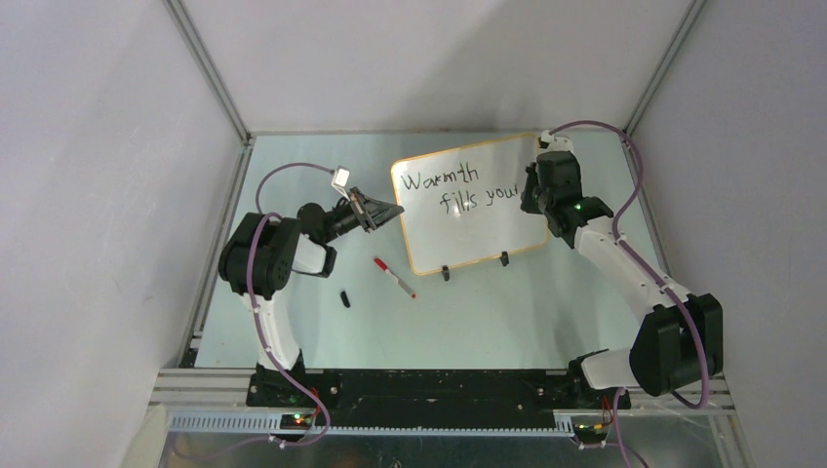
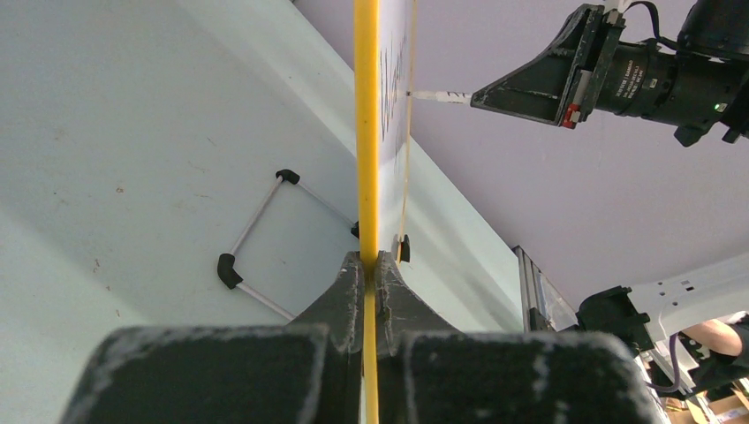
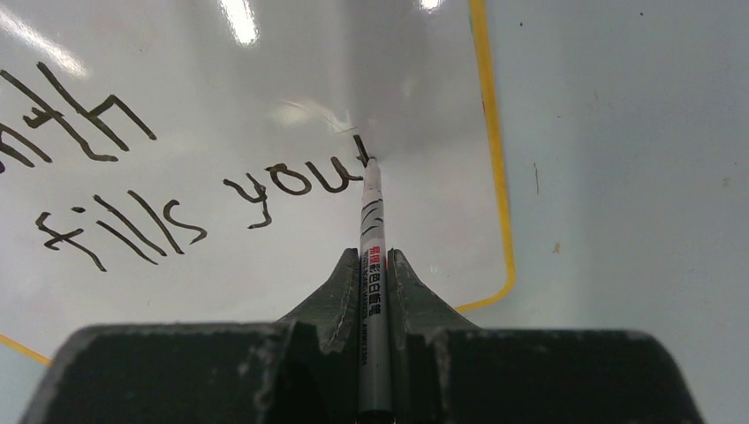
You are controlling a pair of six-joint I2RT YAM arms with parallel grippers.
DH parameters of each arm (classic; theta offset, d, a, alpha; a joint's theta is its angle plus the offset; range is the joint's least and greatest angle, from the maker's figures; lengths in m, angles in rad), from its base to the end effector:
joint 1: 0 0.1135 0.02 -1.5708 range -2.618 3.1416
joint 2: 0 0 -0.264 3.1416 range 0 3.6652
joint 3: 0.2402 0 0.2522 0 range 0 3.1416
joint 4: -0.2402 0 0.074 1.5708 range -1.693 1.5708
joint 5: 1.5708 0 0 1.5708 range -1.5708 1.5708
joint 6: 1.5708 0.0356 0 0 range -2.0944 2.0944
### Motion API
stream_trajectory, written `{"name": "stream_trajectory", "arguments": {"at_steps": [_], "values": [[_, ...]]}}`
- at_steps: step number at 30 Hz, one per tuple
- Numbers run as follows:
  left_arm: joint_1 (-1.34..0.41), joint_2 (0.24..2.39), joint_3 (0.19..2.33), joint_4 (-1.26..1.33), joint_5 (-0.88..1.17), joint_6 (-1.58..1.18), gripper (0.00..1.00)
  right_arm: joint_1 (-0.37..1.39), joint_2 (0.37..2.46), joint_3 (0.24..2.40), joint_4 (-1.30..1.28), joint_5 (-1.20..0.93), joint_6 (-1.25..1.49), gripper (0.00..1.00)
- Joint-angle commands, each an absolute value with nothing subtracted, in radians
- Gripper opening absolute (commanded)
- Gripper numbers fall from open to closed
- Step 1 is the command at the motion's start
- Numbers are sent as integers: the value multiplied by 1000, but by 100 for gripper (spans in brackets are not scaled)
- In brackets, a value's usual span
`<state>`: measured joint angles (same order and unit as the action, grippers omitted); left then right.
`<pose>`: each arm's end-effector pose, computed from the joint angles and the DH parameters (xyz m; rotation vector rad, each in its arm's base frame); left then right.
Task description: Write a sentence on the whiteboard
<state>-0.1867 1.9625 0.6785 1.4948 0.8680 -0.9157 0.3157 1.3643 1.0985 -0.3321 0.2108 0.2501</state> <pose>0.3315 -0.0903 0.1598 0.2511 1.5971 -1.4623 0.2950 0.0885 0.3042 0.0498 2.1548 0.0991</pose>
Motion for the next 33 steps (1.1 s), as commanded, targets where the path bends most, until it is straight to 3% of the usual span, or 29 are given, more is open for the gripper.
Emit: {"name": "stream_trajectory", "arguments": {"at_steps": [1,33], "values": [[-200,1924,667,1529,886,-877,0,308,1364,1155,-298,210,238,0],[-200,1924,666,1529,886,-876,0,290,1389,1168,-330,186,248,0]]}}
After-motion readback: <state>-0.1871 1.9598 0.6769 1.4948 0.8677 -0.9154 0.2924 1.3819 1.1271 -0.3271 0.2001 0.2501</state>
